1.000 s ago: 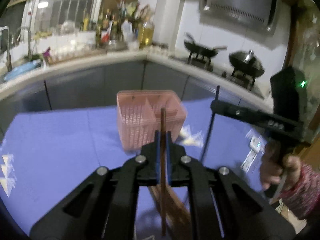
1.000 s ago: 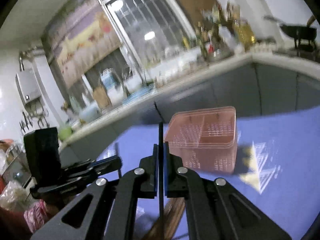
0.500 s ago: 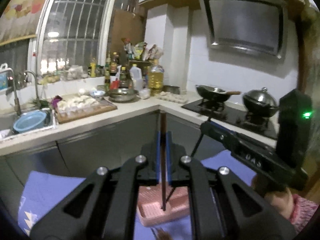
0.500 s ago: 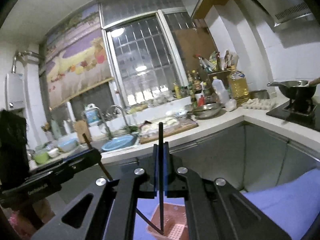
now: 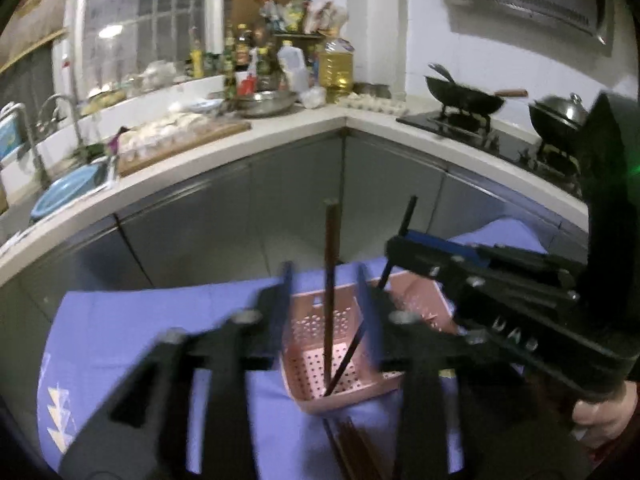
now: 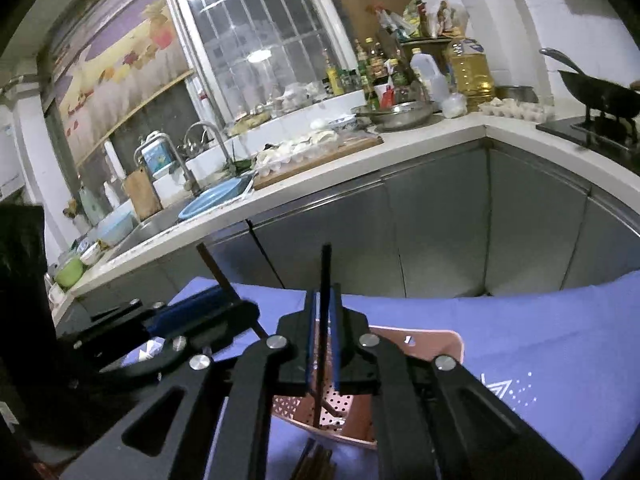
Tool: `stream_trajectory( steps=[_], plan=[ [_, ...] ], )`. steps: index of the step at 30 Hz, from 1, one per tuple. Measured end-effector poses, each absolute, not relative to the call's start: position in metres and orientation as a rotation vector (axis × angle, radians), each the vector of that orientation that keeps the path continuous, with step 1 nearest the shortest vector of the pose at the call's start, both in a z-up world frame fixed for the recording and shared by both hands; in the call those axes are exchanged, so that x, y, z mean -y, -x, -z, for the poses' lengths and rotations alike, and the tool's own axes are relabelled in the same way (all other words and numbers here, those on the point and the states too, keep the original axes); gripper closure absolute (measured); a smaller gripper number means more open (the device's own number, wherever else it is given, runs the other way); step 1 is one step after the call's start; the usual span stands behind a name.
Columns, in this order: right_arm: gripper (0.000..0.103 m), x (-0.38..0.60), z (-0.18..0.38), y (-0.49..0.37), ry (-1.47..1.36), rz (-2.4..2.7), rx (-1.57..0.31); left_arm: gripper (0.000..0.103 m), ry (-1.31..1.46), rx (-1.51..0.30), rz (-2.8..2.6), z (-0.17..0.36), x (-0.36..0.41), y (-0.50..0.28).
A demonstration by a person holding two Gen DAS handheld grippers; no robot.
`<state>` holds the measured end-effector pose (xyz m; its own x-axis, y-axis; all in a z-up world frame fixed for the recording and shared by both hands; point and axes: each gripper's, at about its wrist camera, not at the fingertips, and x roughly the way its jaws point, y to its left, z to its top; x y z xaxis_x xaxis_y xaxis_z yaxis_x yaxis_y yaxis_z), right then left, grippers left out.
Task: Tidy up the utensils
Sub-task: 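Lower both chopsticks into the pink basket and open both grippers, then move both open grippers back down to the remaining chopsticks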
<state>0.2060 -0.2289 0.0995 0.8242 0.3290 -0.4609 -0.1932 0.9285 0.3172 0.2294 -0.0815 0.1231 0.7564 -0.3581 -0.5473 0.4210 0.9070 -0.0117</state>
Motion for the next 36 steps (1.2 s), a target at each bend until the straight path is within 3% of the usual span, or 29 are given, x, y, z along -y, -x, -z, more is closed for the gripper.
stream_trajectory(
  steps=[4, 5, 12, 14, 17, 22, 24, 26, 28, 36],
  plan=[
    [0.048, 0.232, -0.111, -0.185, -0.299, -0.266, -0.474, 0.057, -0.069, -0.522, 0.436, -0.137, 0.066, -0.204],
    [0.043, 0.232, -0.114, -0.177, -0.29, -0.257, -0.447, 0.057, -0.059, -0.51, 0.437, -0.141, 0.062, -0.197],
    [0.034, 0.229, -0.126, -0.123, -0.262, -0.242, -0.349, 0.057, 0.069, -0.472, 0.454, -0.135, 0.021, -0.135],
    [0.02, 0.232, -0.117, -0.097, -0.281, -0.227, -0.33, 0.057, 0.104, -0.492, 0.446, -0.117, 0.006, -0.117],
    [0.009, 0.24, -0.092, -0.059, -0.353, -0.2, -0.304, 0.057, 0.109, -0.542, 0.449, -0.084, -0.007, -0.096],
    [0.01, 0.251, -0.019, -0.019, -0.472, -0.191, -0.474, 0.057, 0.045, -0.714, 0.492, -0.01, -0.008, -0.067],
    [0.029, 0.244, 0.008, -0.007, -0.444, -0.178, -0.563, 0.057, 0.026, -0.776, 0.513, 0.015, -0.003, -0.057],
    [0.056, 0.233, 0.033, 0.002, -0.393, -0.168, -0.663, 0.057, 0.011, -0.823, 0.529, 0.036, 0.003, -0.047],
    [0.067, 0.222, 0.055, 0.009, -0.365, -0.185, -0.756, 0.063, 0.004, -0.863, 0.541, 0.051, 0.009, -0.039],
    [0.071, 0.187, 0.067, 0.022, -0.233, -0.239, -0.814, 0.072, -0.048, -0.895, 0.526, 0.07, 0.022, -0.028]
  ],
)
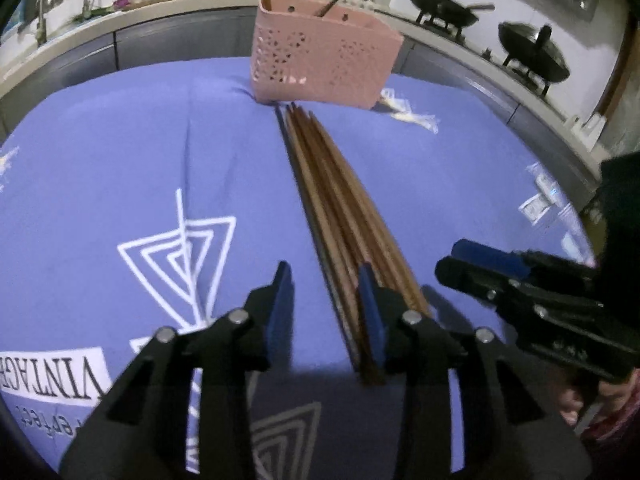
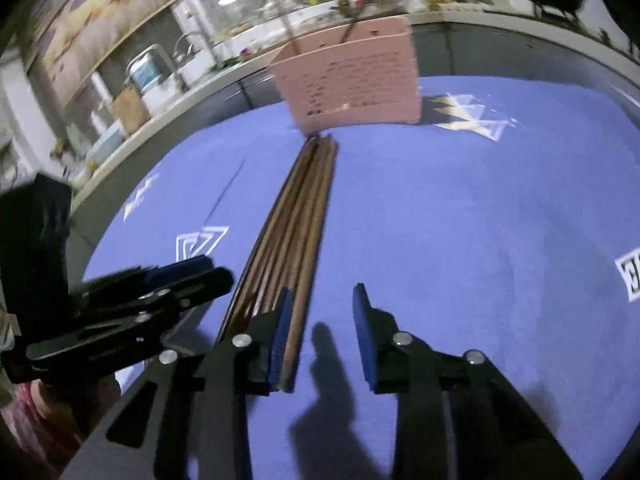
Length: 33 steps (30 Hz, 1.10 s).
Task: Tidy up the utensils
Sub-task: 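Move both open grippers back down to the remaining chopsticks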
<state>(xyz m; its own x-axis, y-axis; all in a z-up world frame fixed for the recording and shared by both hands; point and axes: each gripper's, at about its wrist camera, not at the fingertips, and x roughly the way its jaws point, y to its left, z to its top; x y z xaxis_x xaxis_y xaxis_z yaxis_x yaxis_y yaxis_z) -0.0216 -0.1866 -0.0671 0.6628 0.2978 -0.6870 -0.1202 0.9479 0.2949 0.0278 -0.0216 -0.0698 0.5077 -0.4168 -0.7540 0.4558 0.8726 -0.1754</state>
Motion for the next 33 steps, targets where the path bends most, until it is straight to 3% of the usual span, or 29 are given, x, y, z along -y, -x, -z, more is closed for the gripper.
stream_trajectory(
  steps=[19, 33],
  plan=[
    [0.071, 0.162, 0.083, 0.022, -0.003, -0.154, -0.82, 0.072, -0.133, -0.88, 0.444, 0.075, 0.04, -0.039],
    [0.071, 0.169, 0.083, 0.024, -0.019, -0.143, -0.814, 0.072, -0.013, -0.928, 0.432, 0.074, 0.023, -0.04]
  ],
)
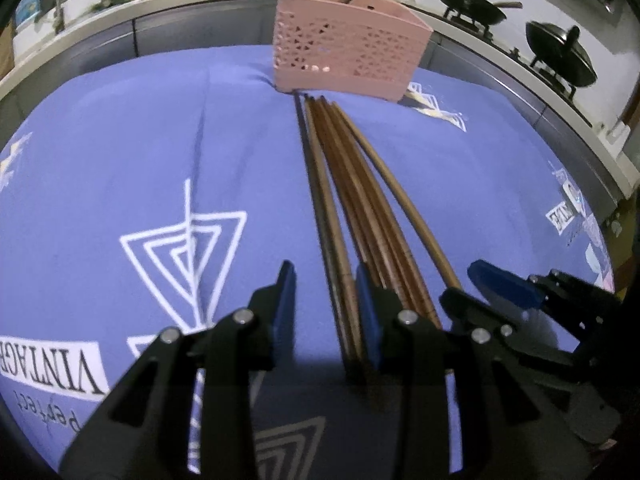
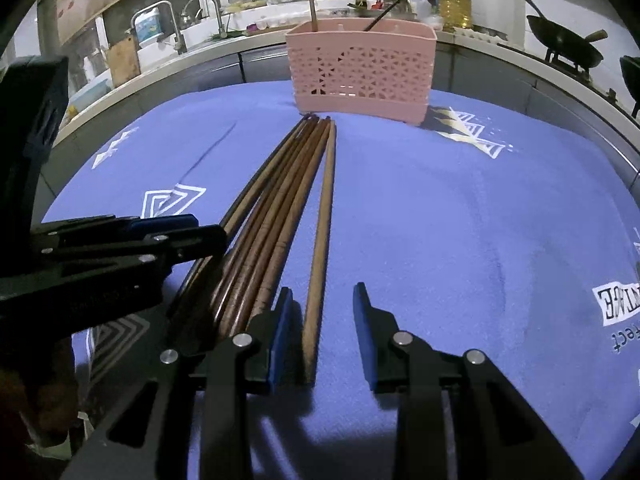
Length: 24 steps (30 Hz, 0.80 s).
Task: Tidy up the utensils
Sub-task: 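Move both open grippers back down to the remaining chopsticks, then grasp a chopstick with the left gripper while the right gripper grasps another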
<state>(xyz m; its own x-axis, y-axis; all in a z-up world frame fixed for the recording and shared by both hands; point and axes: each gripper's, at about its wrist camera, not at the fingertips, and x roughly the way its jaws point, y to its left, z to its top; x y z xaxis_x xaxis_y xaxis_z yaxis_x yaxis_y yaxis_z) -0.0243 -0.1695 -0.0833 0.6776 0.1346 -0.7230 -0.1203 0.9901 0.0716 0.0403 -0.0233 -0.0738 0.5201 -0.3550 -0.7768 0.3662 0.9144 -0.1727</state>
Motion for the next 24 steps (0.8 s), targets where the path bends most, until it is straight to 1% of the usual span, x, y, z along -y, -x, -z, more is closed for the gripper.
stream_trajectory(
  steps=[7, 11, 14, 17, 18, 19, 21, 22, 24],
  plan=[
    [0.071, 0.168, 0.083, 0.023, -0.006, -0.146, -0.82, 0.072, 0.016, -0.906, 0.371, 0.075, 0.012, -0.04],
    [0.071, 0.167, 0.084, 0.023, 0.001, -0.138, -0.821, 0.072, -0.037, -0.896, 0.373, 0.076, 0.023, -0.037],
    [0.071, 0.164, 0.084, 0.024, 0.015, -0.127, -0.821, 0.072, -0.132, -0.869, 0.352, 0.077, 0.039, -0.031],
    [0.071, 0.163, 0.085, 0.026, 0.03, -0.121, -0.817, 0.072, -0.155, -0.847, 0.347, 0.079, 0.042, -0.029],
    [0.071, 0.164, 0.085, 0.026, 0.034, -0.111, -0.813, 0.076, -0.16, -0.838, 0.346, 0.079, 0.041, -0.029],
    [0.071, 0.166, 0.085, 0.026, 0.033, -0.096, -0.809, 0.087, -0.168, -0.828, 0.342, 0.08, 0.038, -0.029],
    [0.075, 0.173, 0.086, 0.026, 0.008, -0.071, -0.806, 0.096, -0.148, -0.831, 0.358, 0.08, 0.031, -0.03],
    [0.077, 0.178, 0.086, 0.026, -0.012, -0.06, -0.809, 0.096, -0.121, -0.842, 0.369, 0.079, 0.025, -0.031],
    [0.077, 0.185, 0.085, 0.027, -0.039, -0.048, -0.818, 0.096, -0.074, -0.858, 0.382, 0.079, 0.013, -0.033]
  ],
)
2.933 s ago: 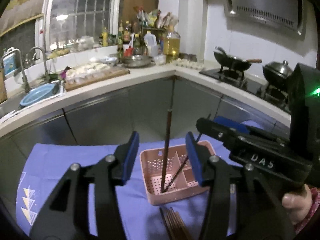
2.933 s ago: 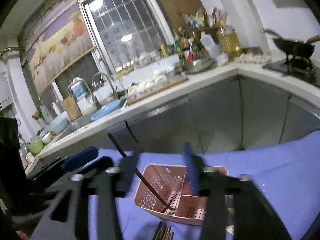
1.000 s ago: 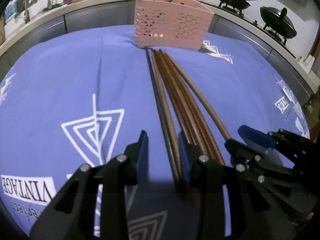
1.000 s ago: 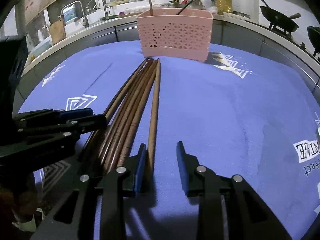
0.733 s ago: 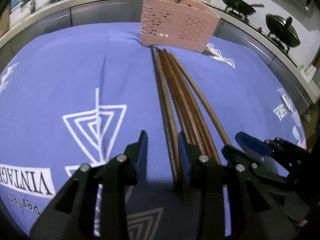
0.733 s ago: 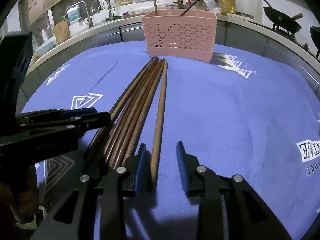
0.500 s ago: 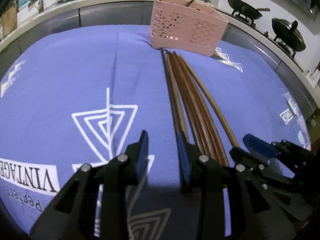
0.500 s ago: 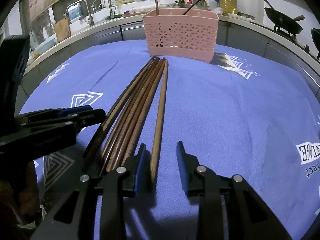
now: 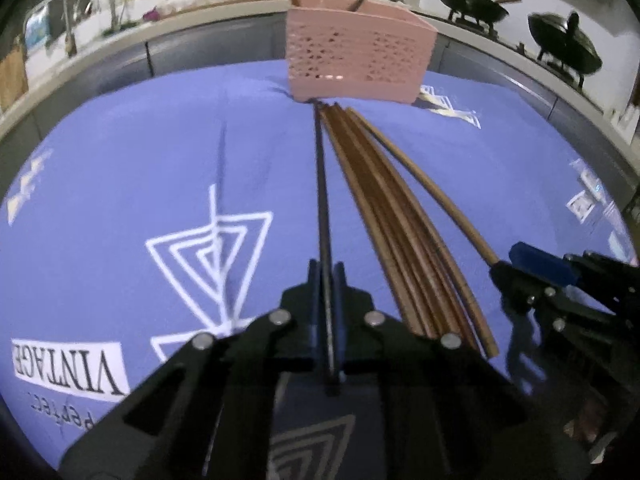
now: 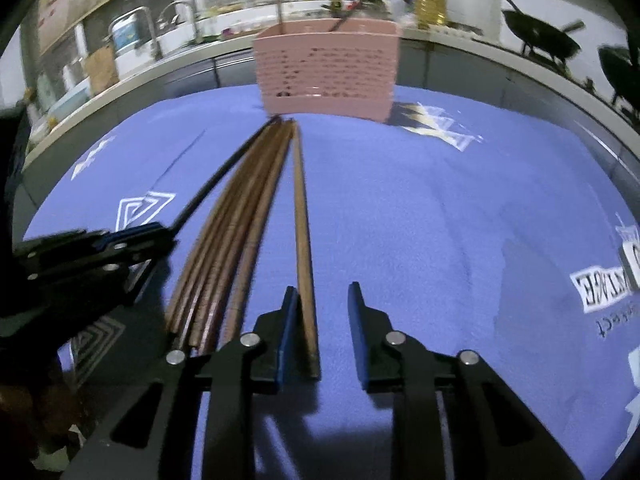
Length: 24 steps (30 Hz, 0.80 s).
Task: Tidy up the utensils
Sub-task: 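Grasp a chopstick with the left gripper while the right gripper grasps another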
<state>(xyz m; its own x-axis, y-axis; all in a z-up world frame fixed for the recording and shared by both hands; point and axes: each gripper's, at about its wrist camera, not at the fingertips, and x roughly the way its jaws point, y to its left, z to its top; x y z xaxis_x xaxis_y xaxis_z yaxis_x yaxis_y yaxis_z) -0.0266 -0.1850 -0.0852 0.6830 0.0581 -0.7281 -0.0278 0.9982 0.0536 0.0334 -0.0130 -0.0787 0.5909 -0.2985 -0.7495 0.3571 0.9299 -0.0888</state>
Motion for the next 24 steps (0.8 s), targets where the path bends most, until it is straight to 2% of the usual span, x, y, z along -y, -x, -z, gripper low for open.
stream_trajectory(
  steps=[8, 15, 24],
  plan=[
    [0.077, 0.185, 0.086, 0.036, -0.021, -0.041, -0.831, 0.096, 0.06, -0.9, 0.415, 0.079, -0.012, -0.038],
    [0.076, 0.188, 0.084, 0.02, 0.001, -0.077, -0.856, 0.096, -0.033, -0.89, 0.389, 0.077, -0.001, -0.038],
    [0.076, 0.184, 0.072, -0.062, 0.055, -0.14, -0.936, 0.096, -0.165, -0.893, 0.412, 0.07, 0.03, -0.092]
  ],
)
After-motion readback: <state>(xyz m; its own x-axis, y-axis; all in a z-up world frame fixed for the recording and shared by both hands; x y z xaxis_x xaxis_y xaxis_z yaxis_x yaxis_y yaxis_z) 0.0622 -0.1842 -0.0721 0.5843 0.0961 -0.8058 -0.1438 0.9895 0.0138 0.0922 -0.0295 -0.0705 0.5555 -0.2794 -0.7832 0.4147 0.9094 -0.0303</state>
